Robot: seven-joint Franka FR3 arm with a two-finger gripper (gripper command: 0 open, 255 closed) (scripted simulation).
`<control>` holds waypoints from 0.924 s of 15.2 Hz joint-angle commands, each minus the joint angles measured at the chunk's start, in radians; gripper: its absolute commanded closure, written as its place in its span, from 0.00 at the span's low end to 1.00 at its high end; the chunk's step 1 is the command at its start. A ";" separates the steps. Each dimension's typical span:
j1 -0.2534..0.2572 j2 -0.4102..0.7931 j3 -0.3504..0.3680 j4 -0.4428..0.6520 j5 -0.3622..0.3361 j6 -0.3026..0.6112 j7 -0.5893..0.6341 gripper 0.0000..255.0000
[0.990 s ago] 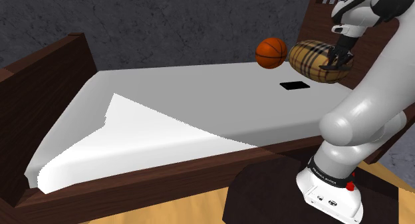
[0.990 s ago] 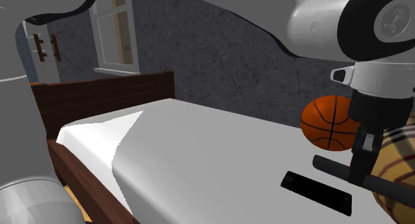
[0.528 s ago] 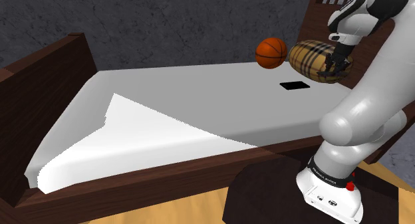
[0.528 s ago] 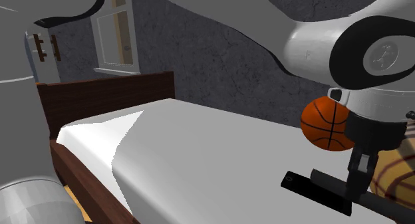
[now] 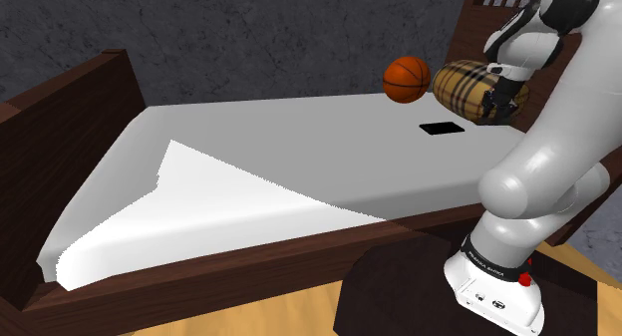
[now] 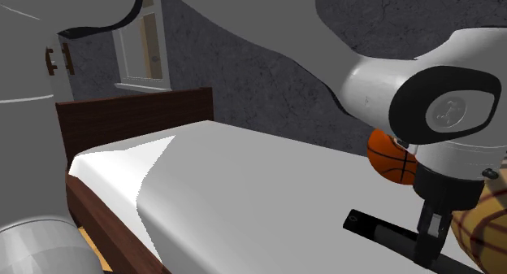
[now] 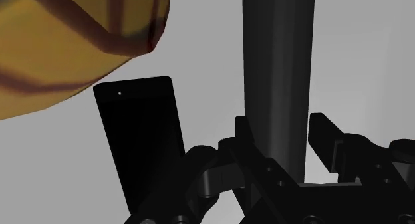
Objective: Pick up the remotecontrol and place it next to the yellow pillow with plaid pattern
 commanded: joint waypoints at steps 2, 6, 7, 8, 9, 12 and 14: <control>-0.004 0.026 0.001 -0.019 0.025 0.037 -0.020 1.00; -0.010 0.061 0.005 -0.043 0.062 0.084 -0.047 1.00; -0.012 0.071 0.007 -0.048 0.073 0.096 -0.055 1.00; -0.014 0.080 0.009 -0.054 0.083 0.107 -0.063 1.00; -0.016 0.090 0.011 -0.059 0.094 0.119 -0.070 1.00; -0.024 0.121 0.020 -0.072 0.128 0.152 -0.095 1.00; -0.030 0.142 0.027 -0.079 0.152 0.174 -0.113 1.00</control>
